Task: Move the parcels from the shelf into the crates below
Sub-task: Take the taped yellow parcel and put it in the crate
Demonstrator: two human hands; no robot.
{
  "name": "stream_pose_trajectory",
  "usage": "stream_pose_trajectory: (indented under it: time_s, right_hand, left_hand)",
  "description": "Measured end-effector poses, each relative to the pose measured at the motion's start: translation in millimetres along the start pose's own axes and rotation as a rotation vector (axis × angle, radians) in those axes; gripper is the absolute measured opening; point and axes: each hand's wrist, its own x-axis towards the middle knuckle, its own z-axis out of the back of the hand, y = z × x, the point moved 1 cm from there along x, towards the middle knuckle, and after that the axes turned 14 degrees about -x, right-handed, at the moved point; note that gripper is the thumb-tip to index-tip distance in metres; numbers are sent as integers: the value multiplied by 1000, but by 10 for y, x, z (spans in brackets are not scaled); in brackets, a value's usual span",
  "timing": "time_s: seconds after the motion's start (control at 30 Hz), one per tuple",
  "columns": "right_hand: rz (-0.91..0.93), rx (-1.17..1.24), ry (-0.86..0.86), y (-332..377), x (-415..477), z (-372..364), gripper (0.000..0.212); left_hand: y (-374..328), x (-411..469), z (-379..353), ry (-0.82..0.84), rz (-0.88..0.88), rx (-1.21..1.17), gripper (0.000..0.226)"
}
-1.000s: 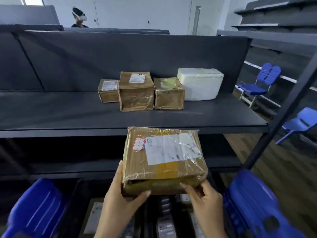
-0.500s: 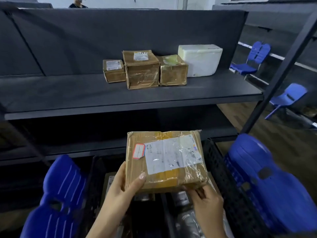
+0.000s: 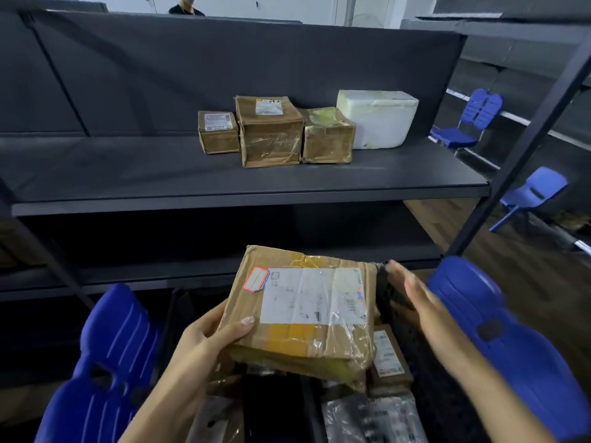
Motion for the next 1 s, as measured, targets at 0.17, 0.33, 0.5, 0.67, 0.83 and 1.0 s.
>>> stream_pose_trajectory:
  time_s: [0.17, 0.33, 0.5, 0.67, 0.83, 1.0]
  right_hand:
    - [-24, -229, 571, 328, 325, 110, 60]
    - [17, -276, 539, 234, 373, -74, 57]
    - [88, -261, 540, 192, 425, -110, 47]
    - [192, -431, 613, 434, 626, -32, 57]
    - [321, -648, 744, 758, 862, -171, 43]
    - [432, -846, 906, 886, 1019, -516, 38]
  left_hand:
    - [-160, 81, -41, 63, -44, 127, 64]
    - [-220, 101, -75, 64, -105, 255, 89]
    - [-243, 114, -33, 72, -109, 332, 93]
    - [-443, 200, 7, -34, -158, 528, 112]
    - [-546, 406, -276, 198, -33, 882, 118]
    - [-66, 418, -447, 365, 235, 774, 57]
